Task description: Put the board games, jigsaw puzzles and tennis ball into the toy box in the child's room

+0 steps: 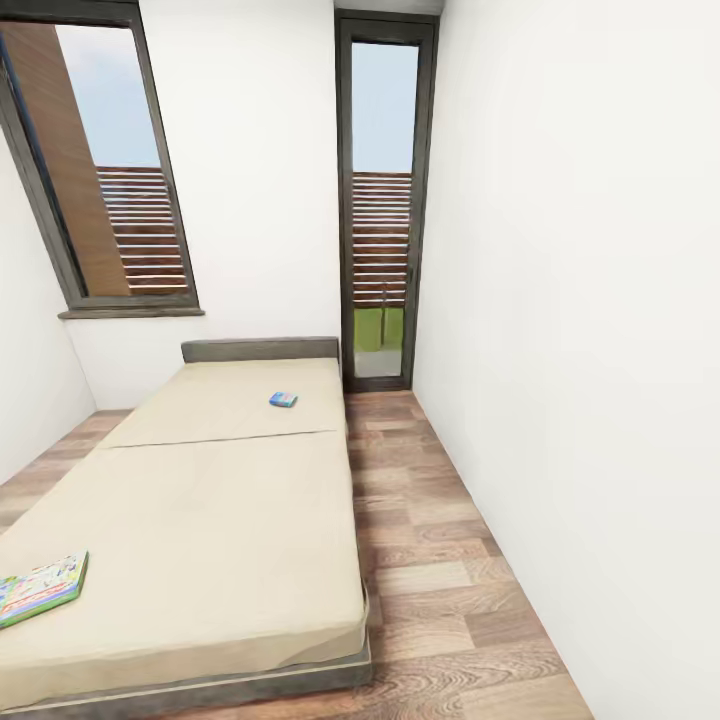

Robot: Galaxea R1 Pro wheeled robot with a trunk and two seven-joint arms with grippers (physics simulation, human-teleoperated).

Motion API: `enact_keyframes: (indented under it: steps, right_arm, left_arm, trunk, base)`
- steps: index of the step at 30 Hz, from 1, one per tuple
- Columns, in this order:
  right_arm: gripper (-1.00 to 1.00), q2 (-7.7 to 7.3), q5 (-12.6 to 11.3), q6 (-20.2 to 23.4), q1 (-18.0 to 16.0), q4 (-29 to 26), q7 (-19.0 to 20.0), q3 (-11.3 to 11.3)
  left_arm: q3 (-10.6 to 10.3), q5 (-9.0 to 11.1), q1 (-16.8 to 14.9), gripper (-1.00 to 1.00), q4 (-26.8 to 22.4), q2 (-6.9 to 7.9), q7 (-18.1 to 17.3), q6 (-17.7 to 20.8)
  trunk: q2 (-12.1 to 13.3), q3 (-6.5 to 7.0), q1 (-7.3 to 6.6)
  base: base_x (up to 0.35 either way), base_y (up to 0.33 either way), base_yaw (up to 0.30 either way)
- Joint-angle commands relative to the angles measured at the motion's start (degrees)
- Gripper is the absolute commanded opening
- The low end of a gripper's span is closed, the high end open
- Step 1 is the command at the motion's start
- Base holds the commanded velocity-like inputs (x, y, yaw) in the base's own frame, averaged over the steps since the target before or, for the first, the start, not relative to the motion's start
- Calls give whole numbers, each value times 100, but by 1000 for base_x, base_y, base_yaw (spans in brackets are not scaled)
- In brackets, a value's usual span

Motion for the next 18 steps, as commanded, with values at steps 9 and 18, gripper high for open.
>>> enact_keyframes:
  steps: [9, 18]
  right_arm:
    - [100, 66, -23, -4, -10, -9, -8, 32]
    - [100, 204, -1, -47, -10, -26, -7, 58]
  left_arm:
    - [9, 10, -10, 100, -9, -81, -9, 9]
    - [17, 17, -10, 100, -9, -131, -9, 9]
  trunk:
    - [-1, -3, 0]
    - [-1, -3, 0]
  base:
    - [0, 0, 0]
    - [0, 0, 0]
